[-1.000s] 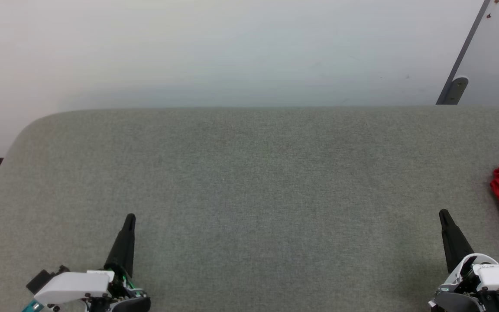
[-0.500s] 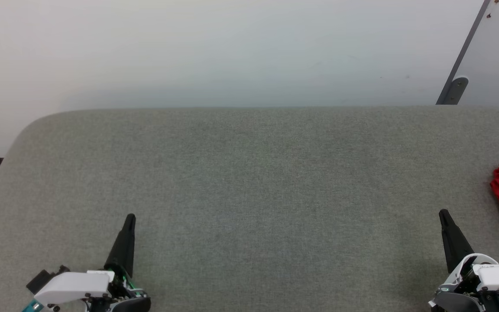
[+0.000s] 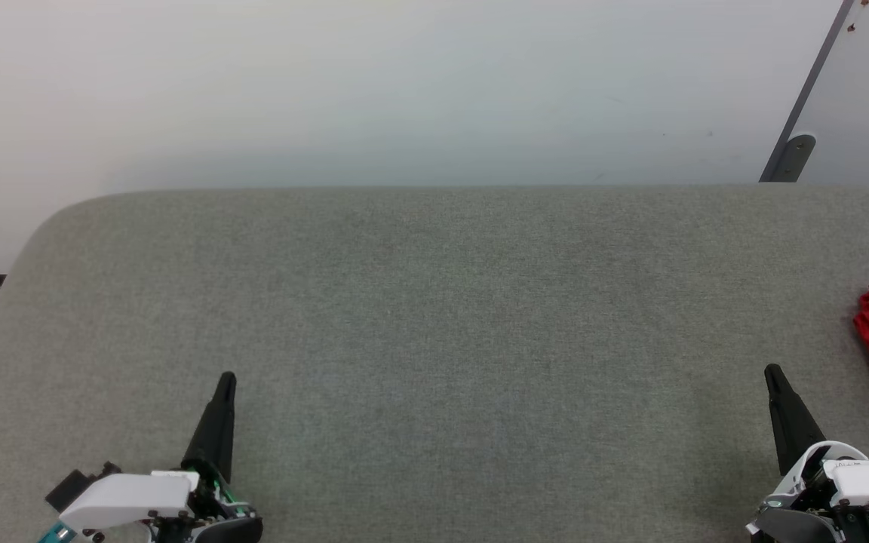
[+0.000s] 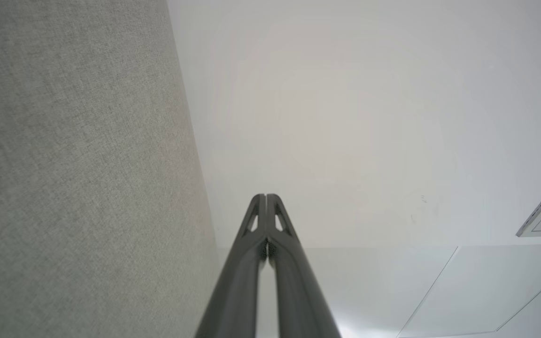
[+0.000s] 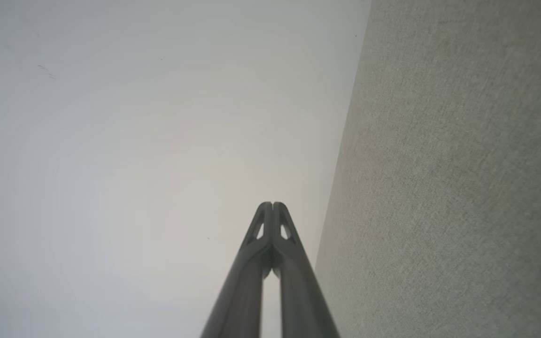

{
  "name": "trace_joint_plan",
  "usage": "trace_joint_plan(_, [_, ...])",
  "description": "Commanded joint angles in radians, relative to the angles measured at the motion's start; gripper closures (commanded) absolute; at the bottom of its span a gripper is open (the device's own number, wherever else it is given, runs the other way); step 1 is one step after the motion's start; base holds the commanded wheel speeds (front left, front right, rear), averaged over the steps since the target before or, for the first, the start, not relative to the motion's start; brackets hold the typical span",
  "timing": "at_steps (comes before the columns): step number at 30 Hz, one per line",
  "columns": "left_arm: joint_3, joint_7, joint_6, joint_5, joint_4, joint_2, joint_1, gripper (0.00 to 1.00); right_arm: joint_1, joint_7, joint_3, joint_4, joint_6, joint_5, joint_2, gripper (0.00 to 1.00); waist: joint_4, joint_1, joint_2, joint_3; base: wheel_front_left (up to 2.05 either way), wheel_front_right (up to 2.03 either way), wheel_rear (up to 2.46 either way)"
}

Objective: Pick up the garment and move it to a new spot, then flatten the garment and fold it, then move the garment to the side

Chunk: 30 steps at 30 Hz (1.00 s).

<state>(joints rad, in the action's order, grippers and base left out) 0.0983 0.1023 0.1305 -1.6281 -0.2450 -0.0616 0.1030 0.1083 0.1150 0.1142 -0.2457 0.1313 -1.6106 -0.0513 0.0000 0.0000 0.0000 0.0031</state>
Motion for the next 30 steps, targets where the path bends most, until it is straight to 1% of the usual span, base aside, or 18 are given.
trace_joint_plan(1, [0.003,0.002,0.000,0.005,-0.001,0.001,0.010,1.00,0.003,0.002,0.000,0.000,-0.001,-0.004,0.004,1.00,0.000,0.0000,0.0000,0.000,0.00,0.00,0.00])
trace_joint_plan(30, [0.008,0.007,0.000,0.009,-0.001,0.005,0.011,1.00,0.003,0.002,0.000,0.000,-0.001,-0.004,0.004,1.00,0.000,0.0000,0.0000,0.000,0.00,0.00,0.00])
